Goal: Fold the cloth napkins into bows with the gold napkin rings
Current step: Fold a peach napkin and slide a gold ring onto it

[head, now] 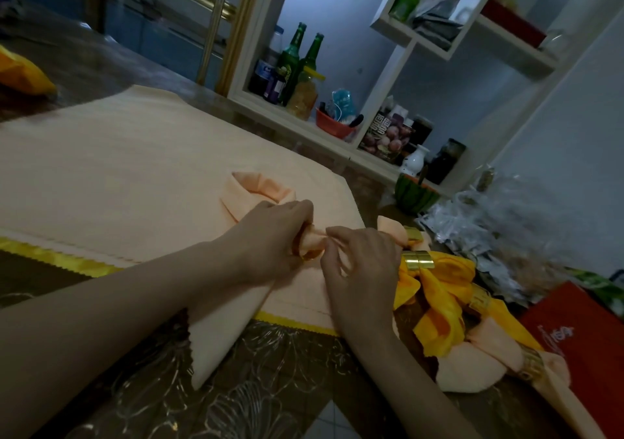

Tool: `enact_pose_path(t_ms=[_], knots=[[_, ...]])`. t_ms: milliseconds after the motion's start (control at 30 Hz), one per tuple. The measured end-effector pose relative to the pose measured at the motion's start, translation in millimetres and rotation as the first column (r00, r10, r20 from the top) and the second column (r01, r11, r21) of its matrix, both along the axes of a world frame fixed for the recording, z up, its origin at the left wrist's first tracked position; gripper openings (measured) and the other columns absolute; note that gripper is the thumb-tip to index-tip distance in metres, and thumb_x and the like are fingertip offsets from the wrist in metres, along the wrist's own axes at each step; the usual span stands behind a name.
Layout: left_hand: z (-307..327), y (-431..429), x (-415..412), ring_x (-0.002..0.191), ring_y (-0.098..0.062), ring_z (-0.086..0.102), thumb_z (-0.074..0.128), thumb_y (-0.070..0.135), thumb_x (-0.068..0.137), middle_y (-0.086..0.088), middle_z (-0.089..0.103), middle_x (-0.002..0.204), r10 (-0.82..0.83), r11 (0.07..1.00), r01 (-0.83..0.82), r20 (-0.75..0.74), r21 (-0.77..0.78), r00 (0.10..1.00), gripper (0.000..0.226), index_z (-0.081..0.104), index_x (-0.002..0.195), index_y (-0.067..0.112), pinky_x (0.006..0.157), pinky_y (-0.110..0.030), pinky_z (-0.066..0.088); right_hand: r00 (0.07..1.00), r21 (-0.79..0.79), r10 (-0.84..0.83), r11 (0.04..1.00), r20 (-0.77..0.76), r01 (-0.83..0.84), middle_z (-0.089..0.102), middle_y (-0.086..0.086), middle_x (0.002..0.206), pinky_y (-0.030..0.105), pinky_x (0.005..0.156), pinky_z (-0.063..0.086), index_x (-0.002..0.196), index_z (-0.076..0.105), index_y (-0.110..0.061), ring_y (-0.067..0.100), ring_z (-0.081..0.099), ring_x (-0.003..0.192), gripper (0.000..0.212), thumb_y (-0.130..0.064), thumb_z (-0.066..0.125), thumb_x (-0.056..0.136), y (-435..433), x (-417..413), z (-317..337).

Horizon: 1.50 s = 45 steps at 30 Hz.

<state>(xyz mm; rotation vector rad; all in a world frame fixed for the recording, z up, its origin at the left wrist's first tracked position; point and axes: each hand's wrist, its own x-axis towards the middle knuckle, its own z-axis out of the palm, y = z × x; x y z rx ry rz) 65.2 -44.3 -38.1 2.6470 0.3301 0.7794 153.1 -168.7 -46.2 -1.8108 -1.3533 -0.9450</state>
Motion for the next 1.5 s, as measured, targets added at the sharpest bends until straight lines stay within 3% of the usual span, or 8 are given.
enact_pose_path(t_ms=[300,567,733,834,900,1067,1234,1500], knots=[[-9.2,5.8,1.6,0.100,-0.014,0.054,0.065,0.029,0.084,0.005,0.060,0.112,0.032,0.994,-0.031,0.009,-0.103,0.999,0.043,0.044,0.121,0.026,0.085,-0.026,0.039,0.822,-0.335,-0.124,0.938,-0.556,-0.085,0.054,-0.012,0.070,0.008,0.056,0.038,0.078,0.060,-0.019,-0.007,0.051,0.069,0.012,-0.015,0.054,0.088,-3.2,-4.8,12.3],[-4.2,1.7,0.1,0.097,-0.015,0.055,0.068,0.021,0.080,0.002,0.059,0.111,0.010,0.992,-0.008,0.010,-0.128,1.000,0.046,0.045,0.119,0.021,0.084,-0.028,0.044,0.902,-0.436,-0.163,0.899,-0.400,-0.031,0.046,-0.010,0.100,0.008,0.070,0.034,0.094,0.064,-0.022,0.001,0.046,0.091,0.012,-0.031,0.057,0.090,-4.0,-1.7,8.8],[-0.7,-6.8,-0.6,0.094,-0.009,0.053,0.064,0.016,0.081,0.005,0.058,0.106,-0.059,0.994,0.060,0.013,-0.096,0.998,0.042,0.046,0.119,0.021,0.088,-0.027,0.042,0.701,-0.341,-0.096,0.914,-0.707,-0.220,0.028,-0.006,0.135,0.014,0.096,0.033,0.123,0.055,-0.028,0.008,0.034,0.126,0.031,-0.015,0.051,0.094,-0.1,-5.4,5.7],[3.8,-10.6,-0.2,0.099,-0.006,0.045,0.059,0.016,0.084,0.008,0.054,0.111,-0.051,0.998,0.047,-0.119,-0.039,0.992,0.045,0.040,0.124,0.026,0.099,-0.027,0.030,0.667,-0.328,-0.009,0.876,-0.745,-0.354,0.047,-0.010,0.101,-0.003,0.073,0.032,0.108,0.060,-0.012,-0.022,0.043,0.090,0.025,-0.010,0.037,0.099,1.5,-7.5,8.6],[18.0,-11.4,-1.9,0.117,-0.012,0.040,0.058,0.016,0.086,0.005,0.049,0.126,-0.048,0.998,0.030,-0.324,-0.061,0.945,0.055,0.033,0.135,0.026,0.102,-0.027,0.023,0.684,-0.311,0.024,0.878,-0.729,-0.363,0.048,-0.007,0.077,0.007,0.062,0.035,0.088,0.061,-0.005,-0.012,0.046,0.066,0.029,-0.013,0.036,0.100,4.3,-6.2,6.5],[59.1,1.6,-3.7,0.123,-0.016,0.044,0.059,0.006,0.086,-0.001,0.042,0.140,-0.104,0.919,-0.049,-0.360,-0.391,0.927,0.060,0.036,0.140,0.021,0.086,-0.021,0.040,0.827,-0.416,-0.054,0.882,-0.559,-0.223,0.056,0.005,0.091,0.019,0.068,0.033,0.091,0.068,-0.014,0.011,0.048,0.084,0.030,-0.027,0.042,0.098,8.7,3.5,-12.9],[56.7,40.2,28.6,0.125,-0.029,0.040,0.051,0.034,0.093,-0.011,0.046,0.134,0.370,0.922,-0.387,-0.298,0.003,0.880,0.044,0.045,0.132,0.015,0.103,-0.044,0.028,0.861,-0.460,-0.090,0.870,-0.501,-0.177,0.052,0.003,0.104,0.026,0.078,0.033,0.107,0.065,-0.016,0.016,0.046,0.097,0.030,-0.032,0.040,0.098,6.8,3.5,-12.1],[23.1,42.7,63.6,0.129,-0.037,0.030,0.045,0.061,0.087,-0.018,0.033,0.141,0.498,0.860,-0.479,-0.504,0.178,0.706,0.071,0.041,0.136,0.011,0.105,-0.055,0.021,0.858,-0.439,-0.051,0.874,-0.511,-0.209,0.047,-0.002,0.109,0.027,0.088,0.036,0.119,0.062,-0.021,0.013,0.043,0.105,0.032,-0.032,0.040,0.099,5.6,2.3,-9.2]])
